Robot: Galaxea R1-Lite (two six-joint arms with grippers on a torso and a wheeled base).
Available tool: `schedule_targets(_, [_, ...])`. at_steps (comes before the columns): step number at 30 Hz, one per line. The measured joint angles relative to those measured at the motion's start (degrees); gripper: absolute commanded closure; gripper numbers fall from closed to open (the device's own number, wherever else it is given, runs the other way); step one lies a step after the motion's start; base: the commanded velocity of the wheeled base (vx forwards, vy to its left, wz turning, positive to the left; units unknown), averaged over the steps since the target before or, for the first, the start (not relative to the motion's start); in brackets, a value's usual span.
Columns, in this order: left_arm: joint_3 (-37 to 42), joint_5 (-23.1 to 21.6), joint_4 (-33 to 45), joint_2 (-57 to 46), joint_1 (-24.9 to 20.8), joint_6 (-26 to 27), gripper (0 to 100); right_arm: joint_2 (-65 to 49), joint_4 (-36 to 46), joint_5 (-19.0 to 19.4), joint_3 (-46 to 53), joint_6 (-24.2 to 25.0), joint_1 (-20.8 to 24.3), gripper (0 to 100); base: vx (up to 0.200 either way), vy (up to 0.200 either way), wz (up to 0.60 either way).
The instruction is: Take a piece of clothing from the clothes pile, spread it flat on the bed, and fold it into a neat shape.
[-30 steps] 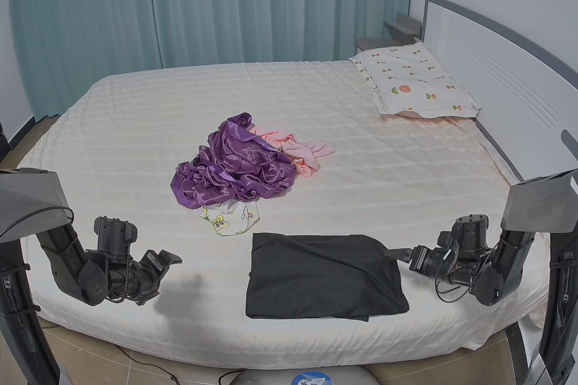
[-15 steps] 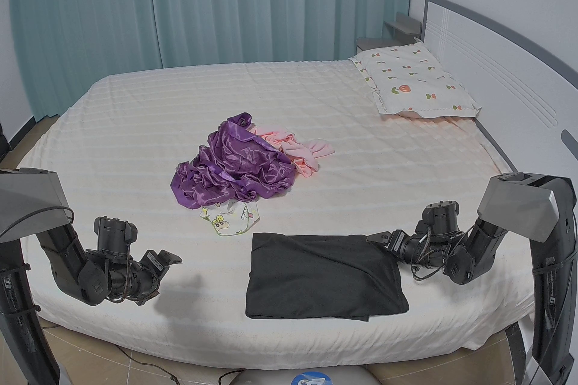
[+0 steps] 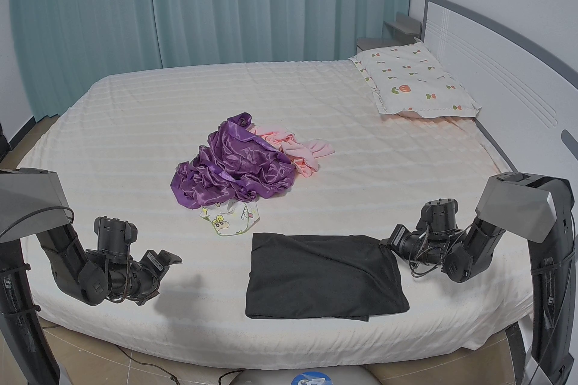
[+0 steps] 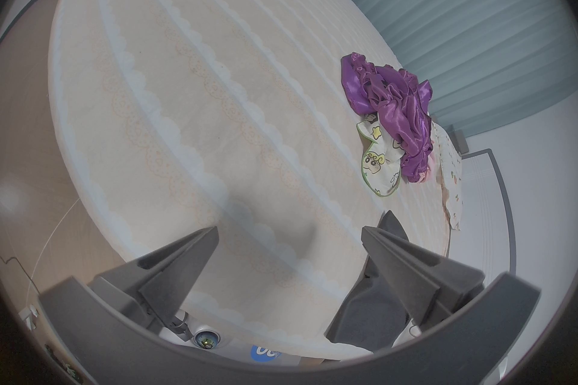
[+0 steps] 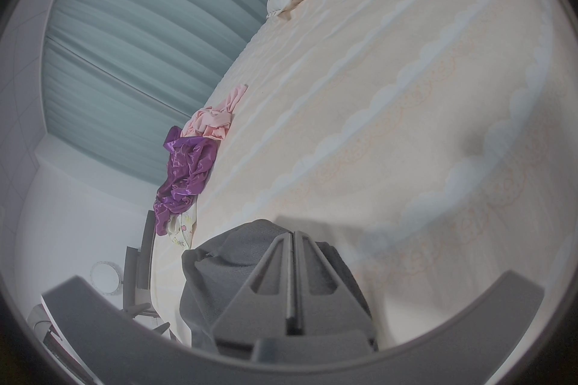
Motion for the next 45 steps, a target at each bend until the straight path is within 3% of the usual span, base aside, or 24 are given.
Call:
schedule_targets(7, [0.0, 0.0, 0.0, 0.0, 0.0, 0.0, 0, -0.4, -3.7, -0.1, 0.7, 0.1, -1.1, 100, 0.000, 0.000, 0.00])
schedule_targets(26, [0.0, 0.0, 0.0, 0.0, 0.0, 0.0, 0, -0.5, -3.8, -0.8, 1.9, -0.6, -2.1, 100, 0.000, 0.000, 0.00])
schedule_targets(27, [0.0, 0.0, 0.0, 0.0, 0.0, 0.0, 0, -0.5, -3.8, -0.8, 1.8, -0.6, -2.1, 0, 0.000, 0.000, 0.00])
schedule_targets(36, [0.0, 0.0, 0.0, 0.0, 0.0, -0.1, 0, -1.3, -4.7, -1.2, 1.9, -0.6, -2.8, 0, 0.000, 0.000, 0.00])
schedule_targets(45, [0.6, 0.9, -0.1, -2.6, -0.4, -0.2, 0, -9.0, -4.7, -2.3, 6.2, -1.7, -5.0, 0, 0.000, 0.000, 0.00])
